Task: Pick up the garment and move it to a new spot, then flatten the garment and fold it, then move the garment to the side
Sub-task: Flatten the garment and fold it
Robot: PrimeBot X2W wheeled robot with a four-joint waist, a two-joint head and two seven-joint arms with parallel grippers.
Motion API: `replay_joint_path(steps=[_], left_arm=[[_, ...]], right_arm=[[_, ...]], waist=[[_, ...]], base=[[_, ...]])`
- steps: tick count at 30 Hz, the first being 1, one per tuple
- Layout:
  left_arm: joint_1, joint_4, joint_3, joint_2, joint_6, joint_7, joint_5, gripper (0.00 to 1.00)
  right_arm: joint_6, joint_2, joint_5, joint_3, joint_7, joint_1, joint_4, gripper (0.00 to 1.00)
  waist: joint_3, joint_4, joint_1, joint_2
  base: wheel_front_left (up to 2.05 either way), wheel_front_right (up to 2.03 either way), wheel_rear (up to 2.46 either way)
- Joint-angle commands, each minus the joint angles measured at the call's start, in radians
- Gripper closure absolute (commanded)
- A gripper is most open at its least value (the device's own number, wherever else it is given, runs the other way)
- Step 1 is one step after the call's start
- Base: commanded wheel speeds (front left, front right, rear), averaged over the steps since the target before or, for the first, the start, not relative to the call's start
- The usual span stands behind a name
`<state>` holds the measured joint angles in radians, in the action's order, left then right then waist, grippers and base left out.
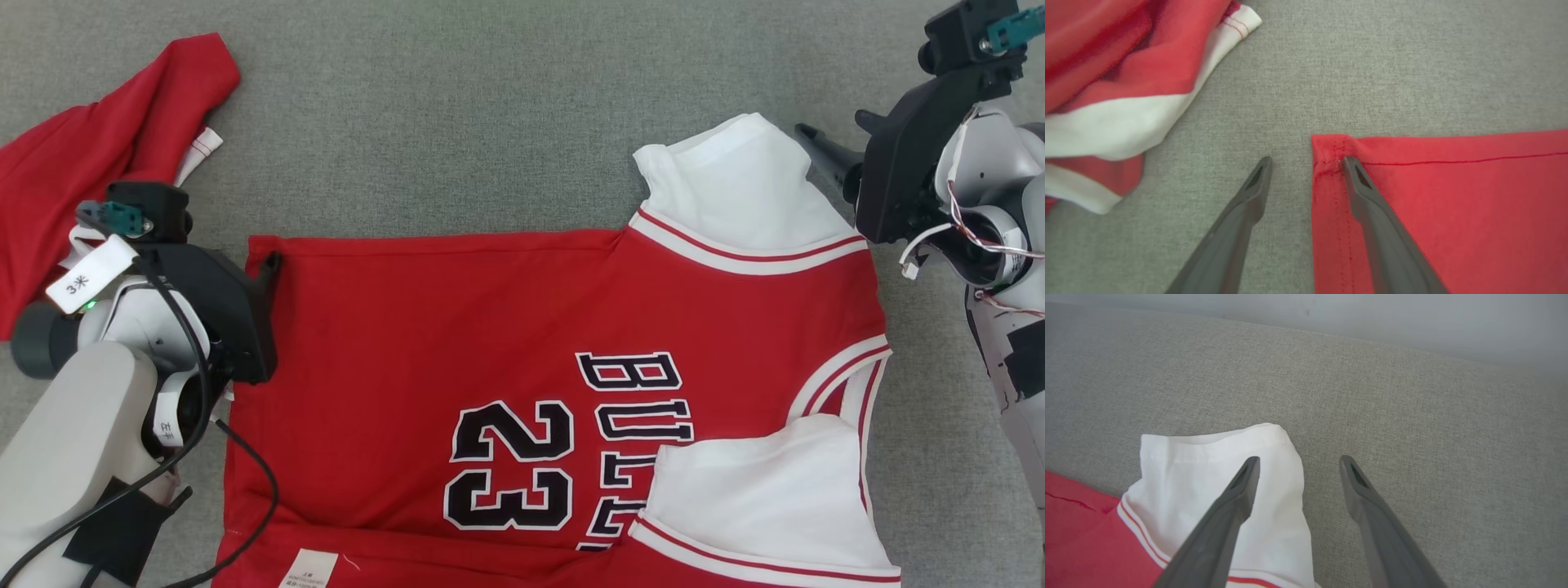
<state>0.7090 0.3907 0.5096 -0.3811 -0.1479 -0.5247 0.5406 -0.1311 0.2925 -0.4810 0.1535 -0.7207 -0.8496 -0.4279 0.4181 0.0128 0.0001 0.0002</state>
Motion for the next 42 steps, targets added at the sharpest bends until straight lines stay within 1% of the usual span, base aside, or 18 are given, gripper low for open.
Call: replay_joint_path(steps=[1, 3, 6, 8, 9, 10, 11, 12, 16, 20, 23, 25, 28, 30, 37, 42], left_arm=[[0.007, -0.003, 0.010, 0.000, 0.008, -0.010, 0.015, 0.48], [0.009, -0.004, 0.011, 0.001, 0.014, -0.015, 0.021, 0.55], [0.011, -0.003, 0.016, 0.006, 0.015, -0.019, 0.021, 0.56], [0.019, 0.002, 0.024, 0.015, 0.021, -0.025, 0.020, 0.62], [0.021, 0.004, 0.029, 0.019, 0.023, -0.029, 0.019, 0.69], [0.025, 0.007, 0.033, 0.023, 0.023, -0.032, 0.018, 0.74], [0.027, 0.010, 0.037, 0.025, 0.022, -0.035, 0.017, 0.91], [0.028, 0.013, 0.041, 0.027, 0.021, -0.037, 0.015, 1.00], [0.031, 0.028, 0.058, 0.034, 0.010, -0.045, 0.003, 1.00], [0.028, 0.038, 0.070, 0.050, 0.008, -0.043, 0.003, 1.00], [0.026, 0.045, 0.077, 0.060, 0.008, -0.038, 0.006, 1.00], [0.026, 0.050, 0.080, 0.065, 0.009, -0.033, 0.007, 1.00], [0.024, 0.057, 0.080, 0.070, 0.011, -0.024, 0.014, 1.00], [0.020, 0.063, 0.080, 0.072, 0.013, -0.020, 0.018, 1.00], [0.026, 0.072, 0.092, 0.084, 0.020, -0.012, 0.019, 1.00], [0.034, 0.077, 0.104, 0.093, 0.031, -0.012, 0.024, 1.00]], right_arm=[[0.001, 0.002, -0.006, 0.005, -0.008, -0.018, -0.014, 0.00], [0.001, -0.002, -0.004, 0.011, -0.020, -0.031, -0.026, 0.00], [0.001, -0.007, -0.003, 0.013, -0.034, -0.047, -0.040, 0.00], [0.001, -0.006, 0.007, 0.011, -0.043, -0.060, -0.053, 0.00], [0.001, -0.006, 0.011, 0.011, -0.043, -0.066, -0.060, 0.00], [0.001, -0.006, 0.016, 0.011, -0.042, -0.074, -0.066, 0.00], [0.001, -0.008, 0.021, 0.011, -0.042, -0.081, -0.074, 0.00], [0.001, -0.010, 0.028, 0.011, -0.044, -0.088, -0.082, 0.00], [0.001, -0.024, 0.048, 0.015, -0.046, -0.120, -0.120, 0.00], [0.001, -0.050, 0.069, 0.008, -0.040, -0.139, -0.169, 0.00], [0.001, -0.055, 0.094, 0.005, -0.027, -0.140, -0.201, 0.00], [0.001, -0.055, 0.125, 0.010, -0.001, -0.140, -0.212, 0.00], [0.001, -0.079, 0.154, 0.002, 0.035, -0.122, -0.233, 0.00], [0.001, -0.084, 0.172, -0.004, 0.049, -0.111, -0.247, 0.00], [0.001, -0.109, 0.198, -0.026, 0.118, -0.104, -0.298, 0.00], [0.001, -0.116, 0.222, -0.059, 0.175, -0.131, -0.342, 0.00]], waist=[[0.003, 0.001, -0.0001, -0.0002], [0.006, 0.002, -0.0001, -0.0002], [0.008, 0.003, -0.0001, -0.0002], [0.010, 0.005, -0.0001, -0.0002], [0.011, 0.007, -0.0001, -0.0002], [0.012, 0.009, -0.0001, -0.0002], [0.013, 0.010, -0.0001, -0.0002], [0.013, 0.011, -0.0001, -0.0002], [0.008, 0.015, -0.0001, -0.0002], [0.002, 0.023, -0.0001, -0.0002], [-0.003, 0.030, -0.0001, -0.0002], [-0.006, 0.034, -0.0001, -0.0002], [-0.012, 0.035, -0.0001, -0.0002], [-0.017, 0.033, -0.0001, -0.0002], [-0.015, 0.037, -0.0001, -0.0002], [-0.004, 0.057, -0.0001, -0.0002]], base=[[0.00, 0.00, 0.00], [0.00, 0.00, 0.00], [0.00, 0.00, 0.00], [0.00, 0.00, 0.00], [0.00, 0.00, 0.00], [0.00, 0.00, 0.00], [0.00, 0.00, 0.00], [0.00, 0.00, 0.00], [0.00, 0.00, 0.00], [0.00, 0.00, 0.00], [0.00, 0.00, 0.00], [0.00, 0.00, 0.00], [0.00, 0.00, 0.00], [0.00, 0.00, 0.00], [0.00, 0.00, 0.00], [0.00, 0.00, 0.00]])
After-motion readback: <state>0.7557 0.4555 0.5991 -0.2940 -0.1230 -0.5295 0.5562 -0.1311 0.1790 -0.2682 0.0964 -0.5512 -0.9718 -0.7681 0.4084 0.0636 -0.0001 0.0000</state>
